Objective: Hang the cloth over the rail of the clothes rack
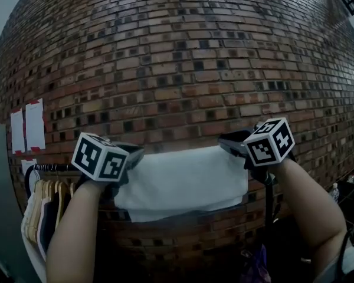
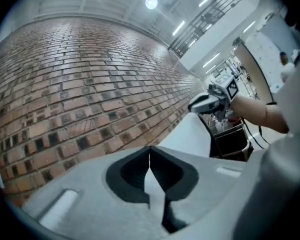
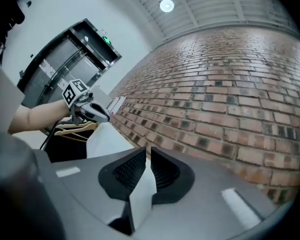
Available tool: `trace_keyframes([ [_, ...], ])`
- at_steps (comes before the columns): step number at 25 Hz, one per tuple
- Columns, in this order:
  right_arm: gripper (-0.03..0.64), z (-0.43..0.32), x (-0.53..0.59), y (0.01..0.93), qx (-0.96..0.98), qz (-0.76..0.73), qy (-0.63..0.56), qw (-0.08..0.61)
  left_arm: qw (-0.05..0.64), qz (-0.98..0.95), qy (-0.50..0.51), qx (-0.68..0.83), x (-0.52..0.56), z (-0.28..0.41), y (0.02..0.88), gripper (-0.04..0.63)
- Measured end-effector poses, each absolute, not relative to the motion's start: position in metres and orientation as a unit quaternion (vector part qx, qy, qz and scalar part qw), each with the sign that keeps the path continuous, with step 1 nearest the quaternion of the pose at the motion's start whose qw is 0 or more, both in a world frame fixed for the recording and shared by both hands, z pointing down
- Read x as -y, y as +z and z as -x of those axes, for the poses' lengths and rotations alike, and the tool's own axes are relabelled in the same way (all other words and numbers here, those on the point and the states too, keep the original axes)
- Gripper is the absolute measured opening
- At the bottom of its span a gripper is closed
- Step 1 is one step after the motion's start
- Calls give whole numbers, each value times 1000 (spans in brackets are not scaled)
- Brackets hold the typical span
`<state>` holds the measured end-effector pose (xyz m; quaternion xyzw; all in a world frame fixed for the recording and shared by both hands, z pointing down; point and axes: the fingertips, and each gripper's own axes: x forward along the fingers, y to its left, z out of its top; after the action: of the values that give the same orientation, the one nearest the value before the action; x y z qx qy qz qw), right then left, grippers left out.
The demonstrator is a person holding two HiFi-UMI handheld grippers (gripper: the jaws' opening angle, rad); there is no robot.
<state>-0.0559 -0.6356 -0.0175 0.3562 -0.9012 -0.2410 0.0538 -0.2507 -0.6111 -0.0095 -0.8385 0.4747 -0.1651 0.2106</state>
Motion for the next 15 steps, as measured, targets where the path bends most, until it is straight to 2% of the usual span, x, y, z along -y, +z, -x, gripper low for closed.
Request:
trace_keyframes([
  [1,9,58,630,-2,907,-345,-234,57,204,846,-156,-467,605,243,3,0],
  [4,-8,66,614,48,923,-312,-214,71,182,865,-140,-446,588,219,44,0],
  [15,-8,53,529,232,966,-230,-99,67,100,894,-75,-431,497,155,211,0],
])
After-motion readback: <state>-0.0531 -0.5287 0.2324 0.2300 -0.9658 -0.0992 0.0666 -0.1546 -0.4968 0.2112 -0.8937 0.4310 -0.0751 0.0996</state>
